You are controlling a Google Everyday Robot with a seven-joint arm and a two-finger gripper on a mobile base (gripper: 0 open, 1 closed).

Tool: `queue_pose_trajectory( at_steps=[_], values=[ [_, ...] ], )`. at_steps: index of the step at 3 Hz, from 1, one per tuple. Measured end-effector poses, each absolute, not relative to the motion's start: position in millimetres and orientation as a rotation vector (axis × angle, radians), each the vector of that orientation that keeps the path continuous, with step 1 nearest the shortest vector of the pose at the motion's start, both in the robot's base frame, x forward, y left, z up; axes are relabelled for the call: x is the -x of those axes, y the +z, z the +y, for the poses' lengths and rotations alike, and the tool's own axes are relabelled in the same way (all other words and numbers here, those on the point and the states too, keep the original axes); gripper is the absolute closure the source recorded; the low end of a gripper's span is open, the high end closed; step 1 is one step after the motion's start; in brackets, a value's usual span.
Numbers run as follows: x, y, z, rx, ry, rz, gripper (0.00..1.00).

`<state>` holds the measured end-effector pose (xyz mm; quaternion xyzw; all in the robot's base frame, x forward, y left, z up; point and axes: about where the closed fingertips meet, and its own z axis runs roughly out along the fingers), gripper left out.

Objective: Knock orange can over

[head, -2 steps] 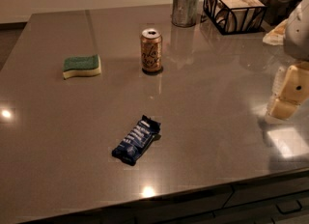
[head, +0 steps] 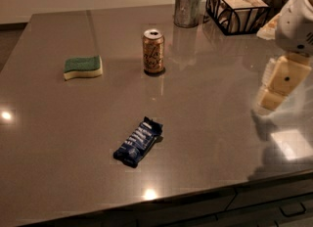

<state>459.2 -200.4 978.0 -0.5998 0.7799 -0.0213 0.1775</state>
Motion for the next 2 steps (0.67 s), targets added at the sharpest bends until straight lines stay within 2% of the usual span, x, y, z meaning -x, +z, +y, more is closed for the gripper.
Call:
queue_pose_trajectory(
  at_steps=[2],
  values=[
    [-546.5, 968.2, -142.6, 1.533, 0.049, 2.165, 0.00]
  ],
)
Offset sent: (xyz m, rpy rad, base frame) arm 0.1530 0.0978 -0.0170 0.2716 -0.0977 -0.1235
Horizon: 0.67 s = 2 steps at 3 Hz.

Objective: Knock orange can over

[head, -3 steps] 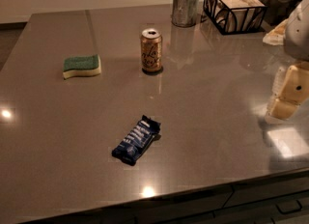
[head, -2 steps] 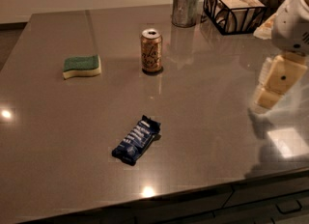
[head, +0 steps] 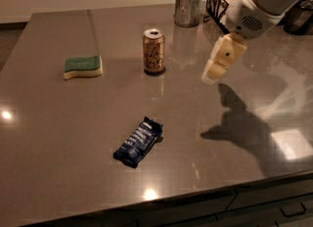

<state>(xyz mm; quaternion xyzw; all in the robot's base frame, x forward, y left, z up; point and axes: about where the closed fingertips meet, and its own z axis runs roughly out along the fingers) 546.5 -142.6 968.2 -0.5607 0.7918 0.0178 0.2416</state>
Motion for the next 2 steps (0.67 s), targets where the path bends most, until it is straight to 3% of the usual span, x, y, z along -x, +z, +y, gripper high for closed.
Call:
queue_pose_trajectory(
  at_steps=[2],
  values=[
    [-632.3, 953.7, -91.4, 1.323, 0.142, 2.148, 0.00]
  ],
)
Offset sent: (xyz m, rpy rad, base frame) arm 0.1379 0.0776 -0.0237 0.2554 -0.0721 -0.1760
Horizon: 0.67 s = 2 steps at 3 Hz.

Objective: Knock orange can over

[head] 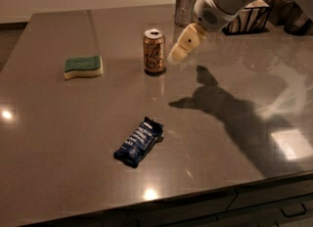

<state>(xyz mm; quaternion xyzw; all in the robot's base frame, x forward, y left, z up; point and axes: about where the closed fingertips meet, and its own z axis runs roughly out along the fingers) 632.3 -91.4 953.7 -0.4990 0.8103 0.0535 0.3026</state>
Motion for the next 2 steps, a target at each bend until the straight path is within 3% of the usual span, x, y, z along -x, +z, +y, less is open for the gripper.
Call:
queue_pose_trajectory(
  at_steps=[2],
  values=[
    [-688.2, 931.5, -41.4, 1.188, 0.249, 2.126, 0.00]
  ],
)
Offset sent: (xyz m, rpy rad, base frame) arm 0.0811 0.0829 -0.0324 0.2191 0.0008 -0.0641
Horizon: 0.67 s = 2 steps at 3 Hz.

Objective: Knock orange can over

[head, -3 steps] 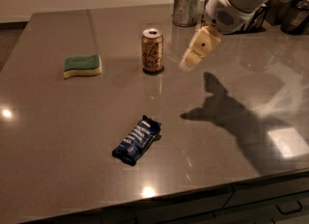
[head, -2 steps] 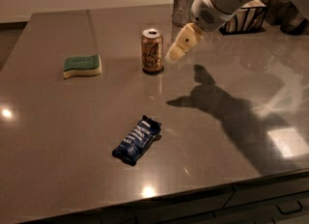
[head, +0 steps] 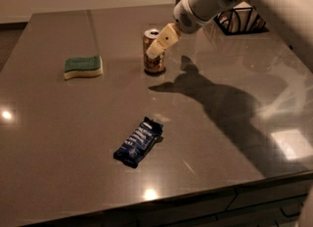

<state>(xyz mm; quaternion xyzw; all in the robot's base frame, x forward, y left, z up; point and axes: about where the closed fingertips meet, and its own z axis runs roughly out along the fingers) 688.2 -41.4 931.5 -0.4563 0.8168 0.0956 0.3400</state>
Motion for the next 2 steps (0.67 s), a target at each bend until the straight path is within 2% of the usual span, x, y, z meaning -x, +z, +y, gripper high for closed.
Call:
queue_pose_trajectory(
  at_steps=[1, 2],
  values=[
    [-694.8, 920.3, -19.3, 1.166, 0.324, 2.122, 0.00],
    [-691.0, 912.4, -1.7, 1.157, 0.396, 2.114, 0.15]
  ],
)
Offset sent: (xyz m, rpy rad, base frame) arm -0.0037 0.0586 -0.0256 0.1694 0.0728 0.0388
